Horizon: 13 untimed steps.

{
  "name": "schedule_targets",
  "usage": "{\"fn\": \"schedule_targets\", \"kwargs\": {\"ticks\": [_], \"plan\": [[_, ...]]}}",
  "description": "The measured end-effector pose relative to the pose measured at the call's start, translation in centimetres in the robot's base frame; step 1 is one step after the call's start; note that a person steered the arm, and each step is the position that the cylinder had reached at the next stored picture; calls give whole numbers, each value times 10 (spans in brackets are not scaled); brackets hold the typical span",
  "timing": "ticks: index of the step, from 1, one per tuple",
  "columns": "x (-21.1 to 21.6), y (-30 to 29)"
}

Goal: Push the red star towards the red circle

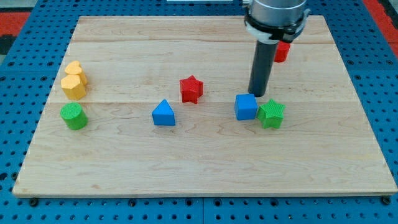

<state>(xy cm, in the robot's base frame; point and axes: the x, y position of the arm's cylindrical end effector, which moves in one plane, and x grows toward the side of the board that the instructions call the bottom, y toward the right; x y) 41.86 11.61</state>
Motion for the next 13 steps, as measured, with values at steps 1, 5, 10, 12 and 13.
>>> {"fn": "schedule_targets", "kwargs": {"ticks": [1, 5, 10, 12, 13], "plan": [[2, 42], [20, -17], [-2, -157], [-33, -182], [-60, -182]]}}
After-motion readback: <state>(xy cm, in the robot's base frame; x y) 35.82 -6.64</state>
